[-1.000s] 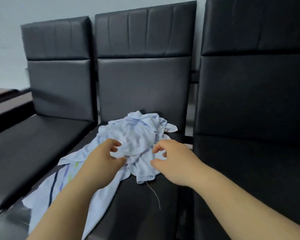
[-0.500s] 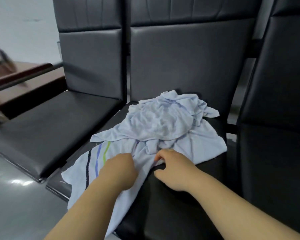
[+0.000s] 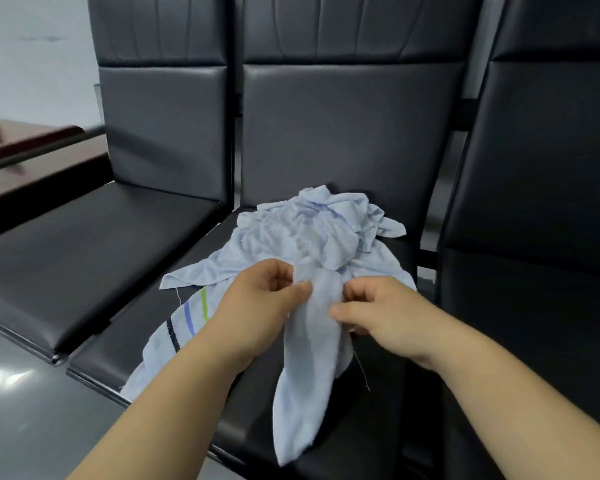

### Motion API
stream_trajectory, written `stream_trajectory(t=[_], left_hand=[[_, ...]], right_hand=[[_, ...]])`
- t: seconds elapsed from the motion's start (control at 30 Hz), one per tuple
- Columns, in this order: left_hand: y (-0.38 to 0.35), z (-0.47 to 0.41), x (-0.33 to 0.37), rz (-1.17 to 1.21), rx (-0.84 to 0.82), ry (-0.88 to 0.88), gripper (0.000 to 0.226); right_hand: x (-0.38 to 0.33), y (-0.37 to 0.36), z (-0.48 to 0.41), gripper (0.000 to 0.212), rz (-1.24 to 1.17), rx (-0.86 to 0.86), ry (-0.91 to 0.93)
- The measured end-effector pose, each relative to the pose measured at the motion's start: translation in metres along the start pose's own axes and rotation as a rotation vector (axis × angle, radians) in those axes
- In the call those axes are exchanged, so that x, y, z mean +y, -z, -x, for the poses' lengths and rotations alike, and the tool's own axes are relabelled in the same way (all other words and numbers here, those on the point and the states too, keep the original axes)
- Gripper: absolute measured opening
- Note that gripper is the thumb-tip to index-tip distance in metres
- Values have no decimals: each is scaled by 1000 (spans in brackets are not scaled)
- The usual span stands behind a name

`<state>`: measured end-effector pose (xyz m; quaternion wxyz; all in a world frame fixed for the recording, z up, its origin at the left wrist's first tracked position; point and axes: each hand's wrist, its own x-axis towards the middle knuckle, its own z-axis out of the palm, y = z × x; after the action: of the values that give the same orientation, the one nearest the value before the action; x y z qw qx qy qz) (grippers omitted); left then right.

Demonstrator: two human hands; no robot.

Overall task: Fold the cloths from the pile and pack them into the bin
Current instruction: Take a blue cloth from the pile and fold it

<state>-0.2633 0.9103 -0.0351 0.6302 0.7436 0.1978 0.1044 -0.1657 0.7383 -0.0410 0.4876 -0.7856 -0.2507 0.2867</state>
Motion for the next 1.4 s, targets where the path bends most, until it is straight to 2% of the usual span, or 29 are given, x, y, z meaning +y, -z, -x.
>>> stream_trajectory(t=[0.1,0.23,0.27,0.37,0.4,0.43,0.47,0.5,0.53,0.6,0.63,0.7,0.73,0.8,0.87,0.93,1.0,1.07,1.13,1.2,1.27,1.33,1.4], left_hand=[[-9,1,4,100,-21,18,16],[-12,4,0,-82,-47,0,50],[-14,4,-3,-131,-71,-19,59],[-18,0,-9,-202,-129,-57,76],[-19,-2,-9,-221,-157,-77,78],[-23,-3,-9,-249,-187,-108,70],[-26,-4,-8,-299,-209,-141,49],[-30,-3,-5,-353,-234,-164,23],[-33,-3,-3,-423,-253,-177,16],[-37,-1,1,-527,-269,-157,25],[-37,-2,2,-525,-267,-137,24],[-34,-2,5,-441,-236,-91,27],[-31,-1,7,-355,-202,-63,27],[-33,1,12,-142,-168,-32,22],[-39,6,20,37,-176,-26,10],[-45,10,24,139,-186,-20,17],[-50,10,23,215,-175,-10,27],[-51,8,22,291,-178,27,29],[-51,5,19,341,-284,91,45],[-53,5,16,162,-455,91,50],[-61,8,12,-121,-589,45,32],[-70,9,9,-227,-613,-6,28],[-75,8,9,-250,-566,-27,26]], right_hand=[[-15,17,10,20,-33,82,94],[-28,31,21,17,-546,171,119],[-31,34,25,23,-671,173,104],[-33,40,30,21,-860,74,82],[-36,40,32,28,-895,21,54],[-36,39,33,39,-914,-25,38],[-39,39,36,40,-911,-28,14],[-42,41,38,27,-876,22,-14],[-39,45,39,18,-823,78,-6],[-36,55,44,36,-614,220,28],[-34,60,47,35,-541,256,37],[-31,64,51,21,-463,179,19],[-27,65,54,28,-389,127,6],[-16,68,59,62,-165,19,-12],[-13,63,61,71,33,-89,-25],[-12,56,64,48,149,-136,-28],[-15,56,67,22,165,-140,-6],[-17,63,72,15,89,-108,13],[-19,71,75,23,-141,-73,23],[-20,77,76,37,-389,-48,36],[-21,82,77,47,-567,36,43],[-23,84,76,51,-696,144,26],[-22,86,77,51,-774,241,-11]])
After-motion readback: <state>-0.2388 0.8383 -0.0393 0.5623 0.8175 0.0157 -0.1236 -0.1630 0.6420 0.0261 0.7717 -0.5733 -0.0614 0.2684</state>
